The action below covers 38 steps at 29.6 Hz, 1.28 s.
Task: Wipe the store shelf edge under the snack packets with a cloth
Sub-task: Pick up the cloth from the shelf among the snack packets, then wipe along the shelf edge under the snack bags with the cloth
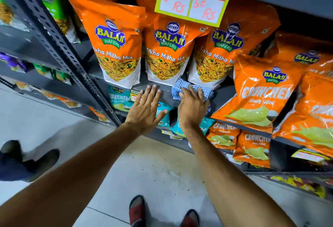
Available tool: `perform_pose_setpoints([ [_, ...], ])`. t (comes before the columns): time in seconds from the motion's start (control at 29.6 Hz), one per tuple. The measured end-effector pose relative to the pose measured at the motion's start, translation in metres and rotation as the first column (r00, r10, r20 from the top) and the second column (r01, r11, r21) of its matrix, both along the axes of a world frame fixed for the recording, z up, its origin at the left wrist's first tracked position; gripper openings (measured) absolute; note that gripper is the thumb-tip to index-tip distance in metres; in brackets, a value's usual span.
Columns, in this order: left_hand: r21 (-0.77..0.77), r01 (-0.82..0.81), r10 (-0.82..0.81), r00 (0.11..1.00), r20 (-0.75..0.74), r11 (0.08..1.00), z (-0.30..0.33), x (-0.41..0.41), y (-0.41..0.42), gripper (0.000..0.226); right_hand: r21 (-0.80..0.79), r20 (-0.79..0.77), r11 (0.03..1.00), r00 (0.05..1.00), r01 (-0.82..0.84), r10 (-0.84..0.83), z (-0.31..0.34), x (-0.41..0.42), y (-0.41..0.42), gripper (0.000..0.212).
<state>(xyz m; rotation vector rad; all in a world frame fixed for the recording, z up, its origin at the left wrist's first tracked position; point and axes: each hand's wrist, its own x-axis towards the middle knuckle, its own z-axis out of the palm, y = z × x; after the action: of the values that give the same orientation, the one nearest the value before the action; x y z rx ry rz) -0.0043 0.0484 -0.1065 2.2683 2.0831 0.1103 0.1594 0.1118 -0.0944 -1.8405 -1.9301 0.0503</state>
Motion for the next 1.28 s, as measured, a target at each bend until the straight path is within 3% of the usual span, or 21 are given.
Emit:
perform_pose_setpoints([
  [0.2, 0.009, -0.009, 0.009, 1.000, 0.000, 1.000, 0.021, -0.005, -0.016, 0.084, -0.041, 0.016, 0.993, 0.994, -0.110, 0.111, 0.020, 0.016, 0.009, 0.022],
  [0.47, 0.172, -0.004, 0.011, 0.999, -0.036, 0.985, 0.105, -0.012, -0.056, 0.078, 0.092, -0.316, 0.983, 0.932, -0.156, 0.178, 0.095, 0.024, -0.058, 0.019],
  [0.81, 0.505, -0.166, 0.222, 0.974, -0.052, 0.847, 0.299, -0.073, -0.095, 0.074, 0.346, -0.519, 0.850, 0.673, -0.398, 0.527, 0.271, -0.037, -0.104, 0.022],
  [0.94, 0.635, -0.178, 0.281, 0.958, -0.064, 0.752, 0.367, -0.109, -0.095, 0.073, 0.460, -0.528, 0.806, 0.615, -0.372, 0.585, 0.342, -0.075, -0.102, 0.023],
  [1.08, 0.704, -0.152, 0.281, 0.957, -0.070, 0.694, 0.413, -0.159, -0.072, 0.074, 0.524, -0.480, 0.775, 0.629, -0.354, 0.612, 0.386, -0.123, -0.084, 0.022],
  [1.28, 0.816, -0.071, 0.207, 0.977, -0.060, 0.573, 0.468, -0.240, -0.030, 0.074, 0.469, -0.489, 0.842, 0.716, -0.265, 0.498, 0.422, -0.225, -0.030, 0.022],
])
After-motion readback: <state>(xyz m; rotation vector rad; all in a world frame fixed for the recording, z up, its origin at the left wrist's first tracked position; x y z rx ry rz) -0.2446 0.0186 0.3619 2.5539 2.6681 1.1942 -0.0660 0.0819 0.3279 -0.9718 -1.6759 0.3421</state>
